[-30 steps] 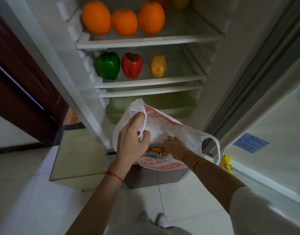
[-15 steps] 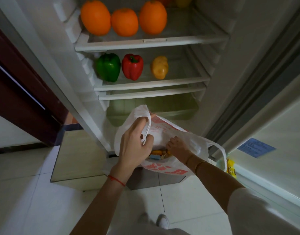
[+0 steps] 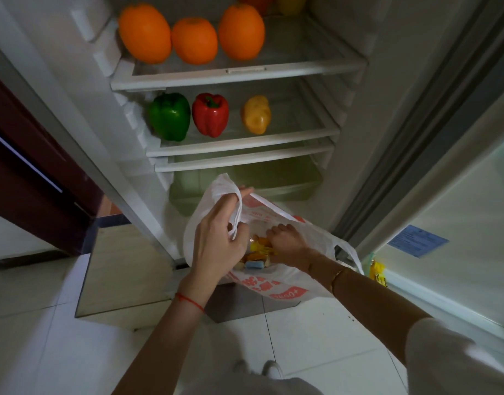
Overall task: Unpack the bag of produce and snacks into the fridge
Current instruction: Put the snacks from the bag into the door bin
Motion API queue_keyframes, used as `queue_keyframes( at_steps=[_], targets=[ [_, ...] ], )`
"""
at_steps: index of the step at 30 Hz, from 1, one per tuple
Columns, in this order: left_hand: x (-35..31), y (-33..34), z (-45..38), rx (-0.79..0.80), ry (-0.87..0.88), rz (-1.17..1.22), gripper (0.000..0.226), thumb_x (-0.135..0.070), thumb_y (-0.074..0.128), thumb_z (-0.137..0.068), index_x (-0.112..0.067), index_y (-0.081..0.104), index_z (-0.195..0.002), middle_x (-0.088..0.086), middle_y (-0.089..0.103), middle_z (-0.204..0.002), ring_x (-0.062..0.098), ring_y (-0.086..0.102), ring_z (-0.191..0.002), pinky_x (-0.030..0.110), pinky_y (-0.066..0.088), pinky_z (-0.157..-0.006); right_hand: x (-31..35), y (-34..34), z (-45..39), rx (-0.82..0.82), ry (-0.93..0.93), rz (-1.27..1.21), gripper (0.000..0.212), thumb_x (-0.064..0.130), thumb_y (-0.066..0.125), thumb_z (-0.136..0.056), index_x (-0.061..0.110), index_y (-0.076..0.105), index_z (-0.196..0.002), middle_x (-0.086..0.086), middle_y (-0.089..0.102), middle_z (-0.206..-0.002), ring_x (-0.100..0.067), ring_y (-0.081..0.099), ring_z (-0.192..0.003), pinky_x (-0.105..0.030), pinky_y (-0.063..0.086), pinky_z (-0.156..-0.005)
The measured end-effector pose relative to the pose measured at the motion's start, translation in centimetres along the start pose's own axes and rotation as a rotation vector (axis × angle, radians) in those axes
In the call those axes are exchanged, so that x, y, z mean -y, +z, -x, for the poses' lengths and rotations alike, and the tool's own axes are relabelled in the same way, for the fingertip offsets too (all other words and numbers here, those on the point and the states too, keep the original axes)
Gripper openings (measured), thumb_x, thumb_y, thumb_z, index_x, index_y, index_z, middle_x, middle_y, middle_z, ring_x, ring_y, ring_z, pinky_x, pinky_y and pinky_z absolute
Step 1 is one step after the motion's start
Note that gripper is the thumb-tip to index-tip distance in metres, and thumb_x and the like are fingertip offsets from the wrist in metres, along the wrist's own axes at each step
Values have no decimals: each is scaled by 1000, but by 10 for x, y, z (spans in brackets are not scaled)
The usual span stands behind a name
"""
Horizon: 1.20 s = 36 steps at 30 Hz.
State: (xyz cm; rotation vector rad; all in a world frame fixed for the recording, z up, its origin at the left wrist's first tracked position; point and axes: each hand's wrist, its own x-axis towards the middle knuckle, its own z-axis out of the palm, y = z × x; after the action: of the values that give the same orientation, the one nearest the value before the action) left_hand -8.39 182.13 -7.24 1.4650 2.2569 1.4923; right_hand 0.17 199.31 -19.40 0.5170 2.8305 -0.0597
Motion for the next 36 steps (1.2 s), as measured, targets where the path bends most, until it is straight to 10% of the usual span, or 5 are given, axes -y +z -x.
queue_keyframes(
  at_steps=[5,20,28,36],
  targets=[
    [-2,-2,-2,2,-11,-21,53,-33,41,-80,-19,59,-128,-6,65,-117,6,62,-93,14,52,-70,17,-9,13,-48,260,-586,49,46,72,-79,12,60,-112,-7,67,-109,-24,63,-101,-34,49,-89],
    [-15,21,-2,1,44,-78,31,-9,55,-84,-19,60,-114,-1,65,-98,16,61,-82,26,51,-66,0,-80,150,-379,355,-1439,23,30,72,-85,8,71,-89,-2,68,-78,-5,60,-70,-23,47,-70],
    [-26,40,-3,60,58,-90,49,-5,58,-87,-23,56,-133,1,65,-118,10,58,-102,20,49,-82,-61,-69,215,-720,634,-1338,45,50,72,-76,7,68,-91,-9,72,-83,-12,63,-73,-35,52,-74],
    [-27,51,-3,67,71,-100,46,-7,59,-88,-20,56,-133,5,64,-124,11,57,-109,32,54,-89,-110,-5,246,-461,1010,-1021,44,39,72,-83,-5,67,-81,-22,70,-77,-23,58,-70,-33,43,-64]
  ],
)
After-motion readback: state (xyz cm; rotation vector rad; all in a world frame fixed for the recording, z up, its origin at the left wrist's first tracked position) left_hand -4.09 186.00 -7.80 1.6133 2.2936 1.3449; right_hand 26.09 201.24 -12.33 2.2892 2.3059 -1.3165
